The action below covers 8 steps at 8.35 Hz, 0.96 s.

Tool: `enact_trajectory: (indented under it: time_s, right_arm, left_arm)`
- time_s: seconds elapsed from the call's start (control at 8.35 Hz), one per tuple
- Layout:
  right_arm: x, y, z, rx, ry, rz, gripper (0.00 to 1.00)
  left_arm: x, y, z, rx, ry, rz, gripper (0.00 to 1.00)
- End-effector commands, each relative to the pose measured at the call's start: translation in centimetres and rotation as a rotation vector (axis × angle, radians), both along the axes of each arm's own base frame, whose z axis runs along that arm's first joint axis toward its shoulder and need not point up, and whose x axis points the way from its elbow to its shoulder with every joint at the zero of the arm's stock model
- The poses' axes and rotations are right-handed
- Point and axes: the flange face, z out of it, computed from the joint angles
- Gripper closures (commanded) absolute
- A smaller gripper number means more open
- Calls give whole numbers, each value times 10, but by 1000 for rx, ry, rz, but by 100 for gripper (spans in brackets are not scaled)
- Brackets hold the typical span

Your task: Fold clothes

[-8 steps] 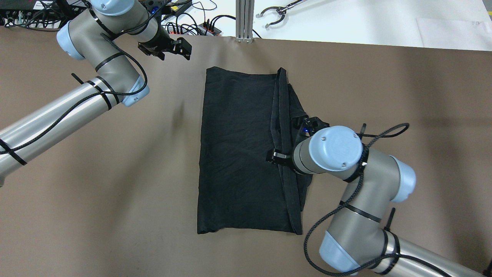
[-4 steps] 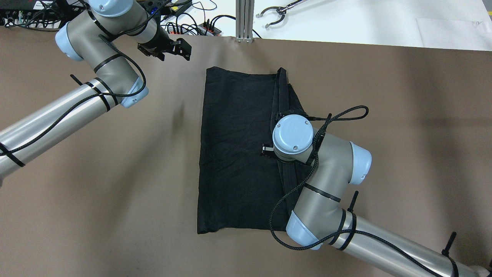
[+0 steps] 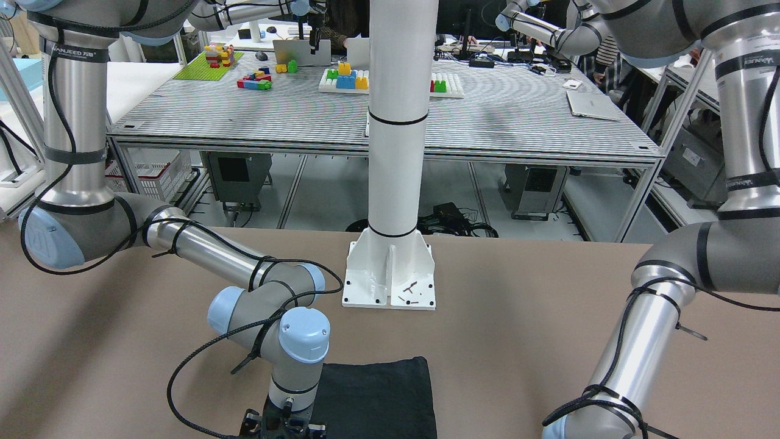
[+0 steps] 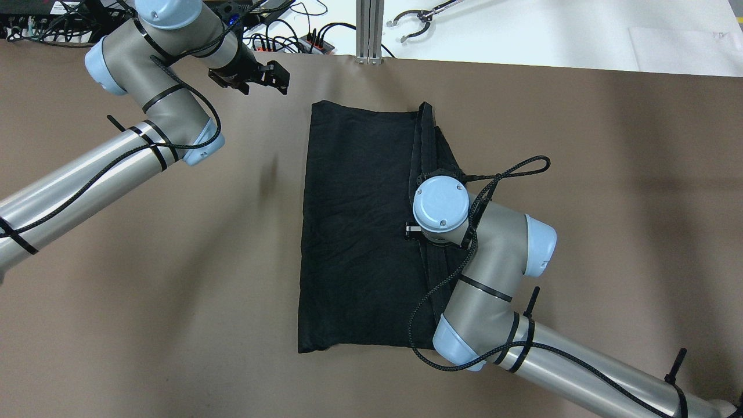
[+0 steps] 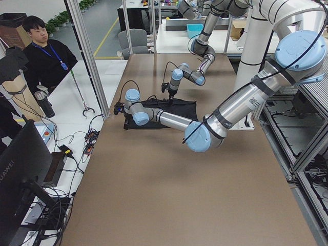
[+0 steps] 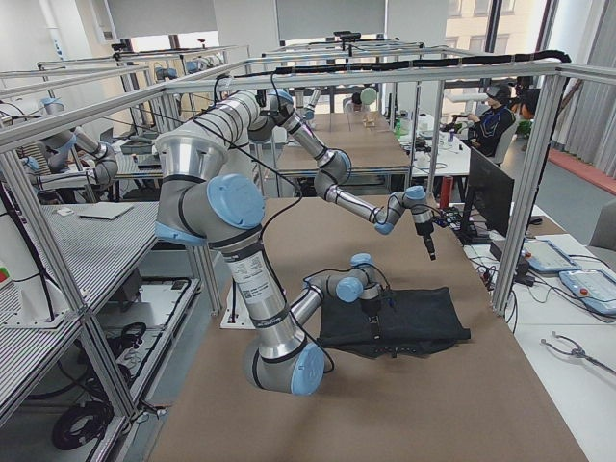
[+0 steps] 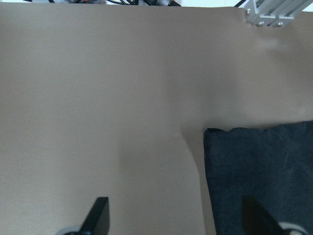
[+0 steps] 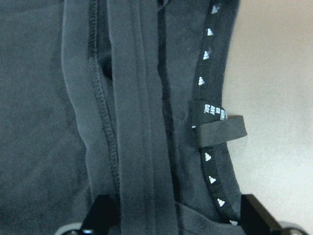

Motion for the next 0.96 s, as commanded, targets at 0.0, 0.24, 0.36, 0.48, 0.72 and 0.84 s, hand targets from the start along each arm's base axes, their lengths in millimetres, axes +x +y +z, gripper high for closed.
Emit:
enact_trajectory:
  time_s: [0.0,0.24,0.36,0.48,0.72,0.84]
  right_arm:
    - [1,-3,4,3,13,0,6]
    - [12,-9,17,26,38,-38,6]
    - [32,-17,24,45,49,-59,6]
    - [56,-16,39,66,62,-80,6]
    - [95,6,74,93,92,-136,6]
    - [100,10,81,89,98,-133,6]
  left_arm:
    - [0,0,2,-1,-1,1,5]
    - [0,0,2,0,-3,0,5]
    - [0,0,2,0,-3,0,5]
    - [0,1,3,-3,-2,1,5]
    - [0,0,3,-1,-3,0,5]
    - [0,0,3,-1,-3,0,5]
